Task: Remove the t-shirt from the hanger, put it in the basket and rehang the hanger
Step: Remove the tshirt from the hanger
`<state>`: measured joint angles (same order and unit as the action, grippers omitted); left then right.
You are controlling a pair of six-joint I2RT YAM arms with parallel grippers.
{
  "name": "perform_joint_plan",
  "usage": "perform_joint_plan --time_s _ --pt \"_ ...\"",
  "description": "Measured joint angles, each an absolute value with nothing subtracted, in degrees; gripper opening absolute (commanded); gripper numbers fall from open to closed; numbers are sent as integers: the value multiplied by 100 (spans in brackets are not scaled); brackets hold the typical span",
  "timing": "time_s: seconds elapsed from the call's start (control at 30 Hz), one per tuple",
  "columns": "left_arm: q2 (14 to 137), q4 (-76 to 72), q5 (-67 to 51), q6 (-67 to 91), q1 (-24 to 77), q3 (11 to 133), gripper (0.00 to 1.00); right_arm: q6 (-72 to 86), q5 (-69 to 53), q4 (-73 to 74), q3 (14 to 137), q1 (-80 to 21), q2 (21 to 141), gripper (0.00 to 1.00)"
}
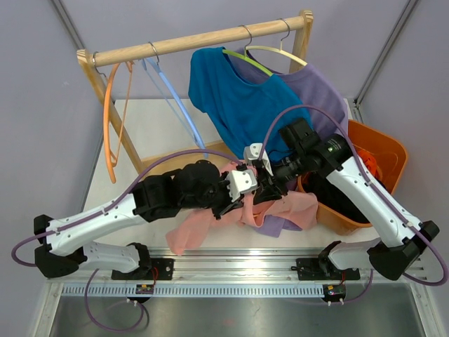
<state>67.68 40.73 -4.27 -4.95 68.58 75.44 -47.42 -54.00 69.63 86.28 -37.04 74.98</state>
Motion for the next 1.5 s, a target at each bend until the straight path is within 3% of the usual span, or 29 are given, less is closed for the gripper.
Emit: perform_joint_plan --time_s 0.2,0.37,0.47,0.73,0.87,1.13,1.27,1.37,1.5 --pt "6318 3734 -294 231 6858 6792 0 -4012 -5072 6694 8962 -3745 7592 67" --pt "5645 3677 71 1024 6855 6012 0 -3452 -4401 6471 9297 -3747 7583 81" --pt "5406 3787 395 1525 6855 5920 0 -3096 -3983 6324 9327 -3750 7533 82" --pt "5234 4169 1253 3006 6855 6097 0 -1857 -3317 6202 9332 -3756 7474 71" --pt "5269 4357 1457 3621 6855 6289 0 -1125 -2665 5898 9301 -3905 7476 70" --pt "5452 4410 1546 4130 6855 6560 0 -69 -1839 5758 9310 -4246 8003 67" --pt "5457 4412 1590 4211 6849 6626 0 126 -1629 5754 9310 -4355 8221 60" --pt "5452 4410 1612 4239 6849 6630 0 185 -1413 5739 9310 -4372 8259 45" --pt "5446 4407 1636 4259 6849 6630 0 259 -1229 5699 9362 -4377 8270 14"
